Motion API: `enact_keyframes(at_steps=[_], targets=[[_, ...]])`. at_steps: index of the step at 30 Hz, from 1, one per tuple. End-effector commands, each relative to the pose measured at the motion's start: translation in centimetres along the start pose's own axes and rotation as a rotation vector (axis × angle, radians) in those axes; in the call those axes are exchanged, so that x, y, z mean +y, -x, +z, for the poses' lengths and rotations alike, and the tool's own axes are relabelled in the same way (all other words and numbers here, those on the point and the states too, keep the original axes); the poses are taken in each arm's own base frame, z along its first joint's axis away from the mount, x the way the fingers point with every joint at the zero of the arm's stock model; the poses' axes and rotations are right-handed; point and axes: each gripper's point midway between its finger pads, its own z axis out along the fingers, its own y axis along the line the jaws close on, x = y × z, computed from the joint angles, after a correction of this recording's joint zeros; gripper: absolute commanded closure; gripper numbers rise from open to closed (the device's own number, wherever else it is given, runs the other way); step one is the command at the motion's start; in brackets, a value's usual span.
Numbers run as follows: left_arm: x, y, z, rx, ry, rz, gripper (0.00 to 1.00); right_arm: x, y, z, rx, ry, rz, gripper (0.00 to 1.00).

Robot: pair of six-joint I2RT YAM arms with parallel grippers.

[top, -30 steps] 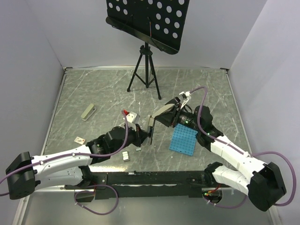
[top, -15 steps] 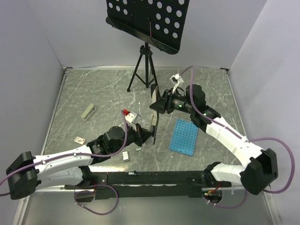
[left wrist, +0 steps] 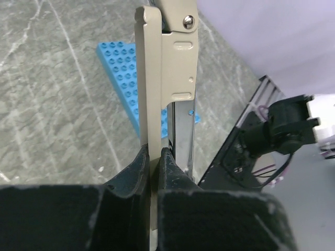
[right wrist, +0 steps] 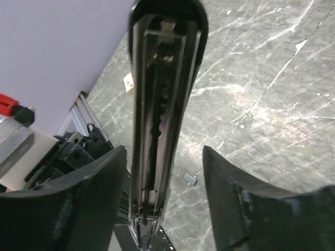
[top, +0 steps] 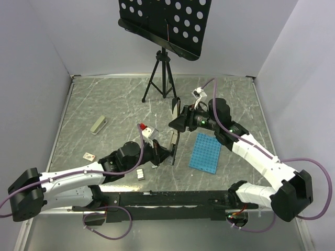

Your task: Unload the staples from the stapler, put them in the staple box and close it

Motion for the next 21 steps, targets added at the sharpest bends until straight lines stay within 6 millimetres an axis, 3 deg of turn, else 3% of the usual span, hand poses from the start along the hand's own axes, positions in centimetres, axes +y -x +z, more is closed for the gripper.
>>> enact_keyframes(at_steps=[1,11,21], targets=[[-4.2,6.4,0.4,-0.169,-0.134,-0.080,0.99,1.0,0.9,-1.6,-0.054,0.002,-0.008,0.28],[-4.0,8.0,0.2,-0.217,-0.144,-0.176,0.99,-0.1,-0.5,-2.9,-0.076,-0.075,0.043,0.31],[-4.0,8.6,0.7,-0.224,-0.130,-0.191,0.99,0.5,-1.4,-1.4,-0.057,-0.050,0.062,0.39]])
